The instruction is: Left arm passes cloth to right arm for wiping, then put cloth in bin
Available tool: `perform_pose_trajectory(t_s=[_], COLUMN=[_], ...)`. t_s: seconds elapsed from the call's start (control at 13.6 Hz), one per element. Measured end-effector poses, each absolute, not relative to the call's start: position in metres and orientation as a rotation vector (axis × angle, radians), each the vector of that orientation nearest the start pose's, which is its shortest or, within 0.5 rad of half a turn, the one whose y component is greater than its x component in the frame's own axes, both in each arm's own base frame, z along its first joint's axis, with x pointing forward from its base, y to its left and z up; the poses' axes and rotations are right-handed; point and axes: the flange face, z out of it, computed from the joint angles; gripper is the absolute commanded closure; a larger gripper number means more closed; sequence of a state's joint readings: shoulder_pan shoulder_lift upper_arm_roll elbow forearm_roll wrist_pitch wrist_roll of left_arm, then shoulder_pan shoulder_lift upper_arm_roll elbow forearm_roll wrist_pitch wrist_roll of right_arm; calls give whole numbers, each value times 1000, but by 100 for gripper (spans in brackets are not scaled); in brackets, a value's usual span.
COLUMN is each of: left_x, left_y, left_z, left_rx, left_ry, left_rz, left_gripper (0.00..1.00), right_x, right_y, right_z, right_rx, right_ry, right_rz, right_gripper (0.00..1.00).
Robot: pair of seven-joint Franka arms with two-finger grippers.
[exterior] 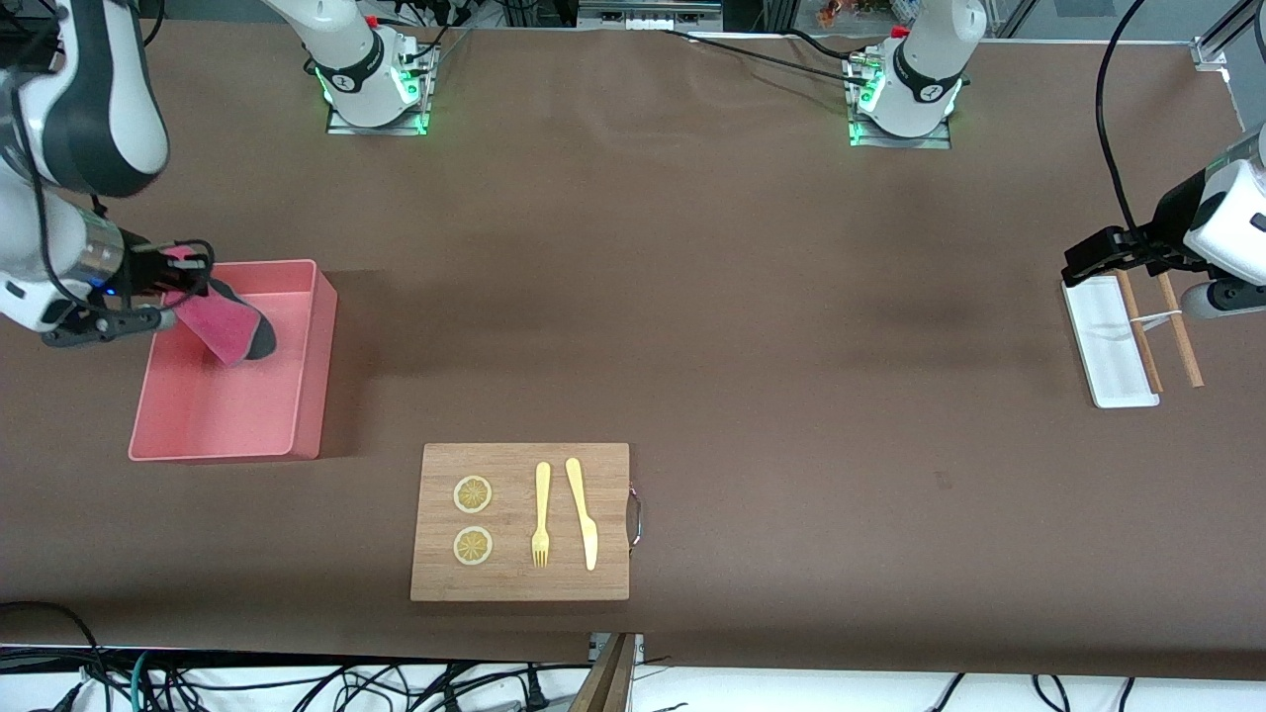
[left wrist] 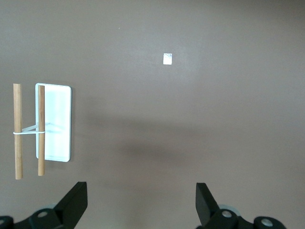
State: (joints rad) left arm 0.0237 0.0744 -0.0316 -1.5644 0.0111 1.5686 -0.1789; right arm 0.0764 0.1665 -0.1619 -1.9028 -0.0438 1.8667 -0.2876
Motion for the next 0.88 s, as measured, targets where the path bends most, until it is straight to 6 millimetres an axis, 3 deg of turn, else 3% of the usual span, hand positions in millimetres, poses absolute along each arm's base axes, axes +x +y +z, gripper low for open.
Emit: perform_pose_trajectory(t_s=[0.07, 0.15, 0.22, 0.37, 0.51, 0.66, 0.88], left_x=[575, 575, 575, 575, 575, 575, 575], left_y=[-2, -2, -2, -2, -2, -2, -2], left_z=[586, 587, 587, 588, 588, 588, 588], left_rx=[-3113, -3113, -3114, -3114, -3114, -3114, -3114], left_ry=[-268, -268, -269, -269, -269, -269, -269], left_rz=[107, 104, 101, 98, 98, 98, 101], left_gripper=[0, 0, 0, 0, 0, 0, 0], right_x=[577, 580, 582, 583, 585, 581, 564], right_y=[-50, -51, -53, -58, -71, -77, -71], right_z=[378, 361, 350, 345, 361, 395, 459], right_rx=[-3135, -3135, -3135, -3139, -3150, -3155, -3145], right_ry=[-346, -346, -341, -329, -291, -272, -280], right_rz=[352, 372, 389, 389, 344, 288, 218], right_gripper=[61, 22, 0, 0, 0, 0, 0])
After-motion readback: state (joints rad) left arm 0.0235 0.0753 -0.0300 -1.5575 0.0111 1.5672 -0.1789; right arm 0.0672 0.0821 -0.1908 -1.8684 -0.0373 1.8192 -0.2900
